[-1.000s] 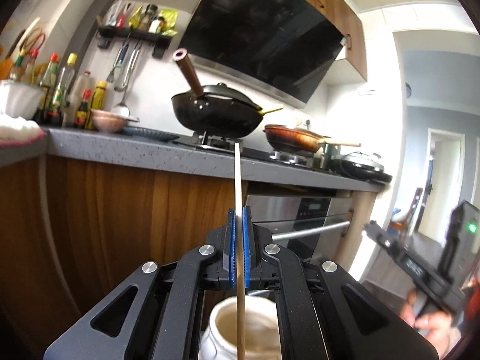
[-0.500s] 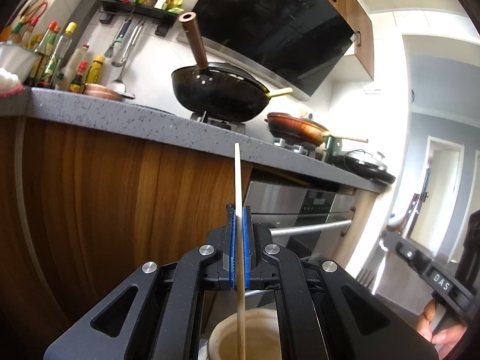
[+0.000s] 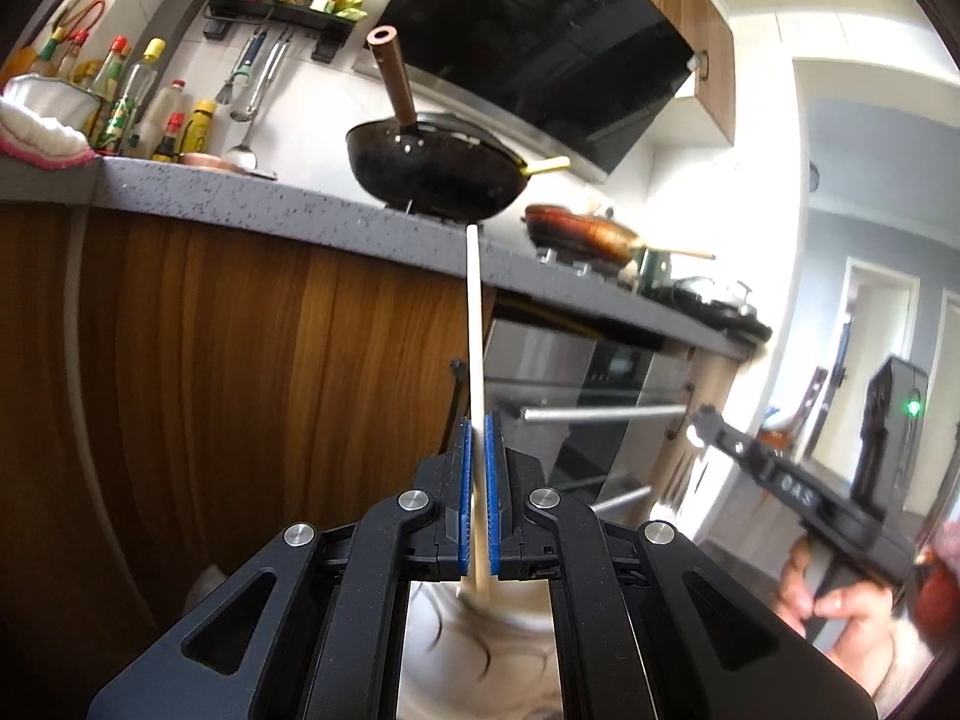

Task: Organize utensils
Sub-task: 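Drop the chopstick into the holder with the left tool while the right drops the spoon in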

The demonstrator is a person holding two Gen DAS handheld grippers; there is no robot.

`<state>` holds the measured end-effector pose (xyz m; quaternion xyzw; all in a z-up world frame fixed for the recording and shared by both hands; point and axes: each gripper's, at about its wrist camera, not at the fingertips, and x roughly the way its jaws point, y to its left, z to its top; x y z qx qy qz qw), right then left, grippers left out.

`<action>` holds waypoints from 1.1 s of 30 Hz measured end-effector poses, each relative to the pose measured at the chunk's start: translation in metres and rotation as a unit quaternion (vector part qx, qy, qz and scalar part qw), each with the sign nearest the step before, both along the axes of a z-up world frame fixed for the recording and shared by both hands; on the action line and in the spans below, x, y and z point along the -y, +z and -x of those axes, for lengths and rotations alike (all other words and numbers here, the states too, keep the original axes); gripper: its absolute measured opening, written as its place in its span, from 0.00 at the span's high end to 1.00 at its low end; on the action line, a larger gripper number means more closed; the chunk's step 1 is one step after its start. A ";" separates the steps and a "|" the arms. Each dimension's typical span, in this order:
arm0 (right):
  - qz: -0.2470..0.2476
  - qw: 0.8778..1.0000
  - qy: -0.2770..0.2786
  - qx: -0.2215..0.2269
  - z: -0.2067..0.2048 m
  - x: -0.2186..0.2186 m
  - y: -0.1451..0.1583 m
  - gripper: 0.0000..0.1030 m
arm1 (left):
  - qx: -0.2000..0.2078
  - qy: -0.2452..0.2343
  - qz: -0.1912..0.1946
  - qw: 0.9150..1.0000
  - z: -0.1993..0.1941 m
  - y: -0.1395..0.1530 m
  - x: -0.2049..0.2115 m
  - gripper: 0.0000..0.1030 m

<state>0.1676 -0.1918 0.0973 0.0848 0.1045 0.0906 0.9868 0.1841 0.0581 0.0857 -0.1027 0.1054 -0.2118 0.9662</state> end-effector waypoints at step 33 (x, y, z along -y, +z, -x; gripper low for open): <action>0.003 1.000 0.013 0.017 0.018 -0.005 0.011 0.18 | 0.013 0.100 -0.041 0.994 0.037 -0.010 -0.013 0.08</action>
